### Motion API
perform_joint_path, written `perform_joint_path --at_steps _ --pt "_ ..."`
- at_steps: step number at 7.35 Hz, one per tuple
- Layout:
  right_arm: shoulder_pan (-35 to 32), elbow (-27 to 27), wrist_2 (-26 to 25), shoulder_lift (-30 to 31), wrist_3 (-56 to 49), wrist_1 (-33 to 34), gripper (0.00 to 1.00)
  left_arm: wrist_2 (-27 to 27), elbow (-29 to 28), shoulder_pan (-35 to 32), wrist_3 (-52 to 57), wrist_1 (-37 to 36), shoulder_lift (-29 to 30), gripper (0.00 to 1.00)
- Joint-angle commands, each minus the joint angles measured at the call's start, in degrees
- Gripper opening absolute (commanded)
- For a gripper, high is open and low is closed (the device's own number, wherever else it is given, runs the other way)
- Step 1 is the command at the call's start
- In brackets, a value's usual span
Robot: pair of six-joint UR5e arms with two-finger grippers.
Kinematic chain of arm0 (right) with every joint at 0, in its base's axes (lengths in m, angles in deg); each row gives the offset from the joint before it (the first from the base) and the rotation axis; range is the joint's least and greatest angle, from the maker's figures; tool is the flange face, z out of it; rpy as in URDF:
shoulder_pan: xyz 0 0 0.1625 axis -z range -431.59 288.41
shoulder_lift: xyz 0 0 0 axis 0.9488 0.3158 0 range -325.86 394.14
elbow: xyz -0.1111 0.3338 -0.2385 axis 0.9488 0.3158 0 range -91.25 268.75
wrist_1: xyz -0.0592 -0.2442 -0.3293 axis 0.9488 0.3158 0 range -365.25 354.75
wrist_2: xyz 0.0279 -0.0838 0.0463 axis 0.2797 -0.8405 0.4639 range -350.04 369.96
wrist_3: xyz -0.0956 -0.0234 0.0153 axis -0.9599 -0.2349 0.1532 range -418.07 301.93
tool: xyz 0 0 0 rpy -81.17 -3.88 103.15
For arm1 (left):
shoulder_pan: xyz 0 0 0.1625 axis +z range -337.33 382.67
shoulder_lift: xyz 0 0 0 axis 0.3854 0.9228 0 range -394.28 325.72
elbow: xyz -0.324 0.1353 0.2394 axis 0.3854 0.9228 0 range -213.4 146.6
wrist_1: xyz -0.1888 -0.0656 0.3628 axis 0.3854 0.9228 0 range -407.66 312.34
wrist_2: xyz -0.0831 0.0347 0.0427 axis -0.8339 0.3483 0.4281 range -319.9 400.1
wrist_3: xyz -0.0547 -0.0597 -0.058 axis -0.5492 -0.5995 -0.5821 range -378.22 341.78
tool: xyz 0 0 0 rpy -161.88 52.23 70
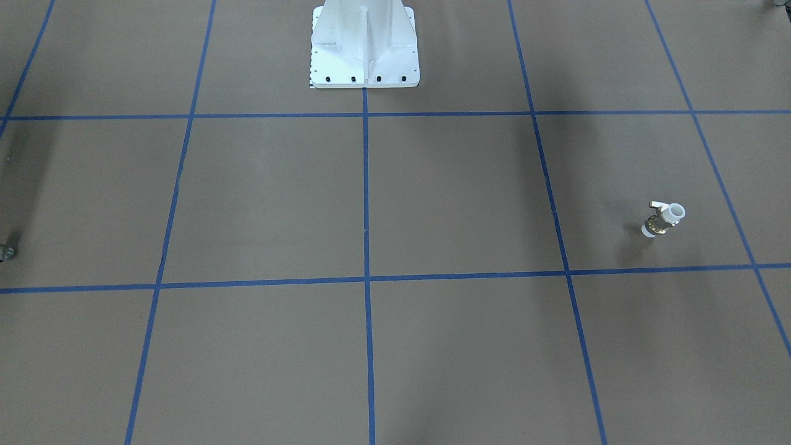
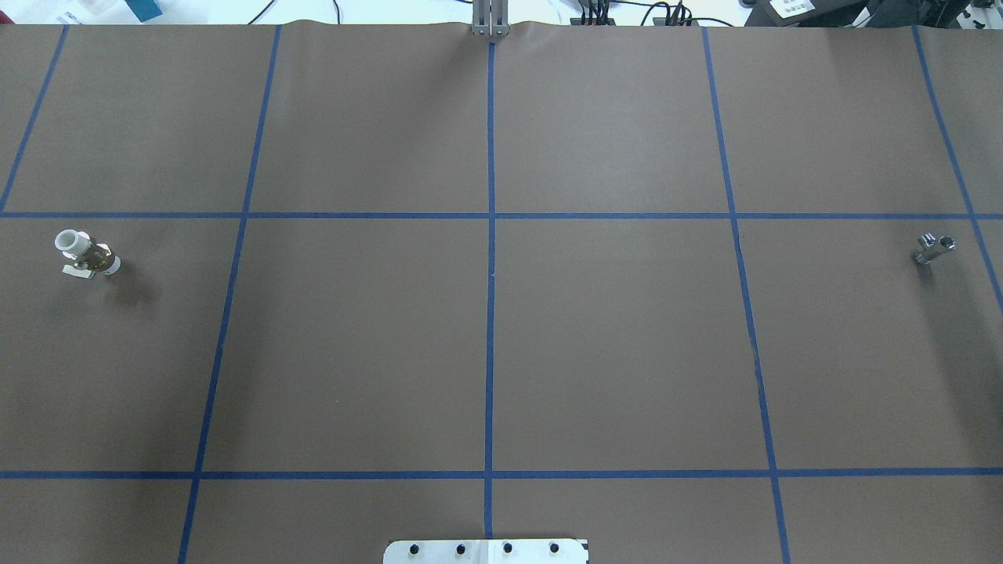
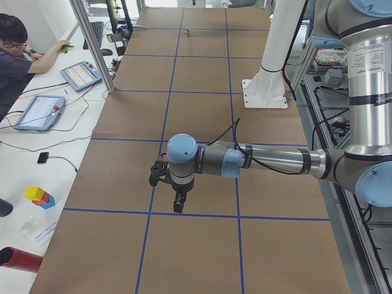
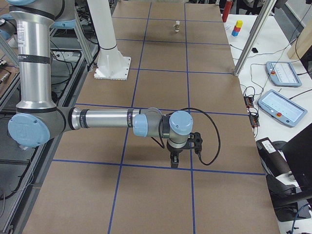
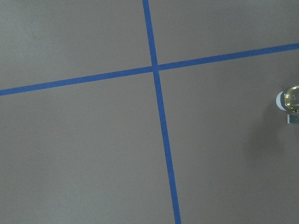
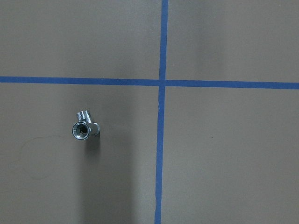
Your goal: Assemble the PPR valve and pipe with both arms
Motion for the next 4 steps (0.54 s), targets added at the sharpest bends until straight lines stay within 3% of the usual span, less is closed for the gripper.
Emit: perform_joint_path --at_steps 1,4 --pt "0.00 -0.04 0.04 -0.64 -0.01 -0.04 0.99 -1.08 1.18 0.01 0.15 0.16 0.45 1.00" --pt "0.00 -1.27 0.13 -0.82 -0.01 -0.12 0.99 -2.31 1.28 0.10 0.23 -0.10 0.63 1.00"
